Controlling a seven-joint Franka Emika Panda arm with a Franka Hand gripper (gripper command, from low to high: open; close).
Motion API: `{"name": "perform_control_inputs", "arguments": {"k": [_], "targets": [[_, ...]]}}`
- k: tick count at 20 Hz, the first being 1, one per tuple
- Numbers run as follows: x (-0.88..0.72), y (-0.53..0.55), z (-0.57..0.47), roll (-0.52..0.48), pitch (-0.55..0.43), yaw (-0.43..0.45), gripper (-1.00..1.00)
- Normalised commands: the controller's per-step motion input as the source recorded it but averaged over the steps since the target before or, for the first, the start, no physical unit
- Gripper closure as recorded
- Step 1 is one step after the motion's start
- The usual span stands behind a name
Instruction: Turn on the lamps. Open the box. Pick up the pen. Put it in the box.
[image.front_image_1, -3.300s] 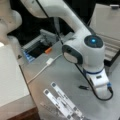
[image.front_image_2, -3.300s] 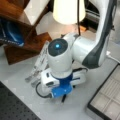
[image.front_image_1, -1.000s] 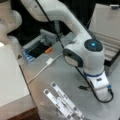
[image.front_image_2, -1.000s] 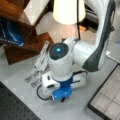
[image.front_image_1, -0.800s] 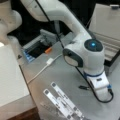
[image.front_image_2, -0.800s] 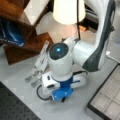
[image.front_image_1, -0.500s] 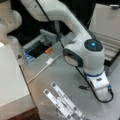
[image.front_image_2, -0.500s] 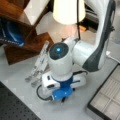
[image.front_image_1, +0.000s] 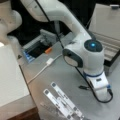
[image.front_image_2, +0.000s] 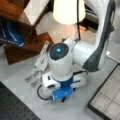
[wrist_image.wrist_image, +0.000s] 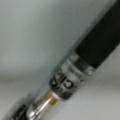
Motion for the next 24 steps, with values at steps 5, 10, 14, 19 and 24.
{"name": "perform_control_inputs", "arguments": {"k": [5, 10, 14, 19, 24], "targets": [[-0.07, -0.06, -0.1, -0.001, -0.078, 0.125, -1.0], [-0.05, -0.05, -0.15, 0.001, -0.084, 0.108, -1.0], [-0.03, -0.03, -0.15, -0.006, -0.089, 0.091, -1.0], [-0.04, -0.03, -0.16, -0.022, -0.061, 0.077, 1.0], [-0.05, 0.0, -0.15, -0.032, -0.066, 0.064, 1.0]]}}
